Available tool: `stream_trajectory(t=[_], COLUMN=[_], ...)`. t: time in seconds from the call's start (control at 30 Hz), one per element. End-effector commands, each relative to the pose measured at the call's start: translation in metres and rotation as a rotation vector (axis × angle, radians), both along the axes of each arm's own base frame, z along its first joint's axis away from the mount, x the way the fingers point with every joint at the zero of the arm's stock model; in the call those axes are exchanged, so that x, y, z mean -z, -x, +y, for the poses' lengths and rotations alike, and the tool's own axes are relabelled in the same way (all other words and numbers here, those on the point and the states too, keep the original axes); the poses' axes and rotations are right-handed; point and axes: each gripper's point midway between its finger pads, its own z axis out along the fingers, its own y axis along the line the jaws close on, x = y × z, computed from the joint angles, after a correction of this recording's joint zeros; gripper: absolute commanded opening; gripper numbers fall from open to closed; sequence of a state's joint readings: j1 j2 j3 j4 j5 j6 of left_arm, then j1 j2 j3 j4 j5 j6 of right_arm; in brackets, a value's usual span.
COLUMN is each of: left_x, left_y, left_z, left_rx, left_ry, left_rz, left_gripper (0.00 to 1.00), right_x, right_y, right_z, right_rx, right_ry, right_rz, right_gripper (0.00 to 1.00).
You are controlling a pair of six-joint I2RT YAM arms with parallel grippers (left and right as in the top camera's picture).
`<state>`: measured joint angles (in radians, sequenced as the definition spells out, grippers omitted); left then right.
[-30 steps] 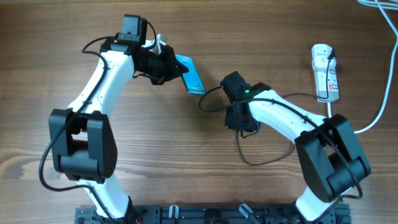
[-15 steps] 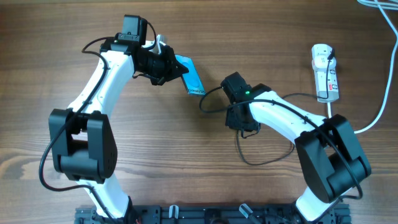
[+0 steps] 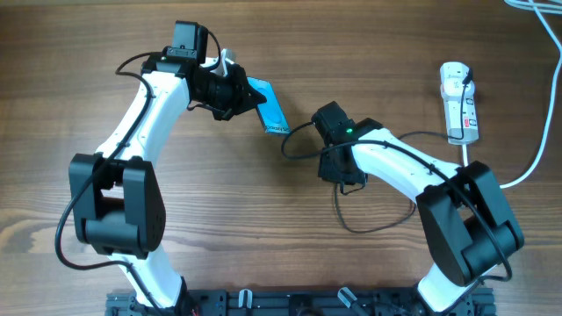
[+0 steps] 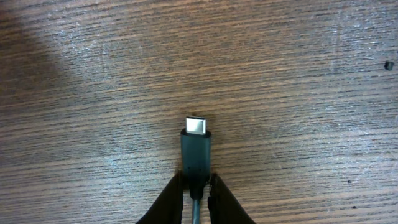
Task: Plug charger to phone and switch on socket
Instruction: 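Raise the plug with the right gripper toward the phone's bottom port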
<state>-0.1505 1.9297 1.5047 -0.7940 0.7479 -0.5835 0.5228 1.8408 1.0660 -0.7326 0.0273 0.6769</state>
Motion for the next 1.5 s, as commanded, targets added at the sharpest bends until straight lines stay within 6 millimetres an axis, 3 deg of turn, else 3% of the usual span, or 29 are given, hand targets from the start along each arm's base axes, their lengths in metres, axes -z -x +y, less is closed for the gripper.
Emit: stream_trajectory(t=[0.0, 0.13, 0.27, 0.37, 0.43, 0.5, 0.6, 0.73, 0.83, 1.0, 1.13, 1.2, 1.47], left_x=[-0.014, -0.014, -0.016, -0.045, -0.089, -0.117, -0.132, -0.144, -0.143, -0.141, -0.108, -0.107, -0.107], left_y=[0.002, 0.002, 0.001, 0.0, -0.004, -0.006, -0.013, -0.019, -0.015, -0.002, -0.008, -0.004, -0.002], left_z=[-0.002, -0.002, -0.005, -0.025, -0.044, -0.051, -0.053, -0.055, -0.062, -0.086, -0.1, -0.106, -0.107], left_rx=[0.02, 0.02, 0.026, 0.1, 0.227, 0.305, 0.332, 0.341, 0.357, 0.41, 0.322, 0.351, 0.378], left_ry=[0.014, 0.014, 0.031, 0.21, 0.421, 0.527, 0.551, 0.561, 0.565, 0.568, 0.409, 0.404, 0.396], left_rz=[-0.042, -0.042, -0.047, -0.111, -0.27, -0.381, -0.472, -0.538, -0.534, -0.531, -0.471, -0.494, -0.531], left_gripper=[0.04, 0.04, 0.04, 0.04, 0.04, 0.04, 0.04, 0.04, 0.04, 0.04, 0.04, 0.04, 0.04], right_x=[0.013, 0.013, 0.008, -0.007, -0.029, -0.059, -0.108, -0.153, -0.169, -0.176, -0.179, -0.178, -0.189], right_y=[0.011, 0.011, 0.006, 0.0, -0.005, -0.007, 0.0, 0.017, 0.023, 0.024, 0.025, 0.026, 0.019], right_z=[-0.006, -0.005, 0.0, 0.011, 0.024, 0.033, 0.048, 0.05, 0.046, 0.045, 0.043, 0.039, 0.041], right_rx=[-0.001, -0.002, -0.04, -0.06, -0.111, -0.146, -0.247, -0.294, -0.319, -0.343, -0.333, -0.305, -0.301], right_ry=[0.02, 0.02, 0.0, -0.048, -0.127, -0.195, -0.327, -0.413, -0.42, -0.421, -0.363, -0.306, -0.29], right_rz=[0.038, 0.038, 0.032, 0.026, 0.004, -0.044, -0.133, -0.202, -0.24, -0.268, -0.302, -0.317, -0.36], right_gripper=[0.14, 0.04, 0.04, 0.04, 0.04, 0.04, 0.04, 0.04, 0.04, 0.04, 0.04, 0.04, 0.05])
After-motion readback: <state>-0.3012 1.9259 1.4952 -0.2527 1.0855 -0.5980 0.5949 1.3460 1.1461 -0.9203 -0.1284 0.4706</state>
